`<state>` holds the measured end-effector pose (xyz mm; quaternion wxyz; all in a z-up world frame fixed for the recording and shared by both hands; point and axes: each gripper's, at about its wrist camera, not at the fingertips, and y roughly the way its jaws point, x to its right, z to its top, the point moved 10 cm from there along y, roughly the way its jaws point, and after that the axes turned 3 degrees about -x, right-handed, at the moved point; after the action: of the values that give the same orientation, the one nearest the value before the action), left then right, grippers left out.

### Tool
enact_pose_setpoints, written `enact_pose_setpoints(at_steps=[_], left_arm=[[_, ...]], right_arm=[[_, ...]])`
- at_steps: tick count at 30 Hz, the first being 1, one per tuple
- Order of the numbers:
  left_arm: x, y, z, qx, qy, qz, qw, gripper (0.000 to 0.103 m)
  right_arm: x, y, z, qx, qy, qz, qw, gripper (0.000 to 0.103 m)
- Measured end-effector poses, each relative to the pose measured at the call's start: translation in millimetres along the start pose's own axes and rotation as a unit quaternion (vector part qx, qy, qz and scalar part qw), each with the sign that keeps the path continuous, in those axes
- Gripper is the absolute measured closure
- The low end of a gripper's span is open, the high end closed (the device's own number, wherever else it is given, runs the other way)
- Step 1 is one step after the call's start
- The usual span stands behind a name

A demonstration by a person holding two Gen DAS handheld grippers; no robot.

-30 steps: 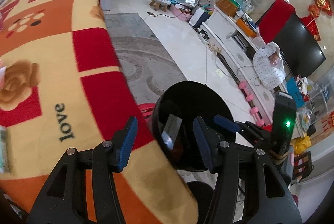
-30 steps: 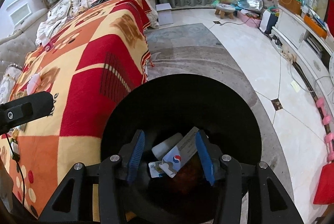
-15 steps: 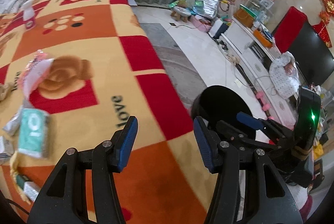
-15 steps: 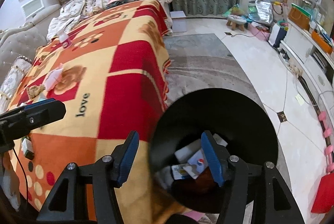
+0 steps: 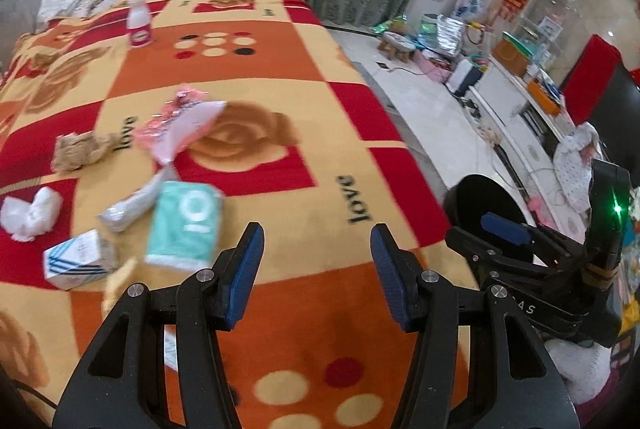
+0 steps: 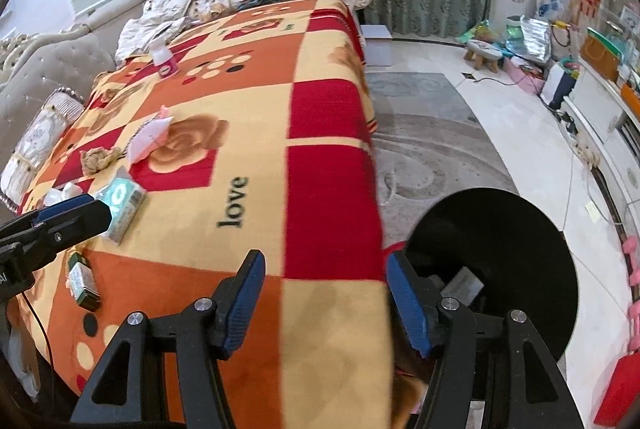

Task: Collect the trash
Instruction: 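Move both empty tools back over the trash on the blanket, then grasp the white crumpled tissue with the left tool while the right tool grasps the teal tissue pack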

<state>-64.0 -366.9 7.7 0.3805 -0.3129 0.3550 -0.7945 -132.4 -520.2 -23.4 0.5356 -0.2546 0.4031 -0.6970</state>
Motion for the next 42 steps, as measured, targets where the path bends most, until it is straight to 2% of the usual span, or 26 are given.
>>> enact_pose_setpoints(at_steps=[16, 29, 34, 42], left_arm=[[-99, -28, -14, 0.02, -0.049, 0.066, 0.9964, 0.049], [-167, -40, -30, 0.017, -0.08, 0.108, 0.9907, 0.049], [-192, -47, -37, 0.015, -0.092, 0.116, 0.9889, 0.049], [-238, -60, -48, 0.01, -0.119, 0.126, 0.9849, 0.049]], right_arm=[[-91, 20, 7, -0.017, -0.058, 0.019, 0.998, 0.041], [-151, 39, 7, -0.037, -0.105, 0.037, 0.993, 0.041], [-167, 46, 9, -0.045, -0.115, 0.04, 0.992, 0.034], [-202, 55, 18, -0.055, -0.122, 0.073, 0.988, 0.029]])
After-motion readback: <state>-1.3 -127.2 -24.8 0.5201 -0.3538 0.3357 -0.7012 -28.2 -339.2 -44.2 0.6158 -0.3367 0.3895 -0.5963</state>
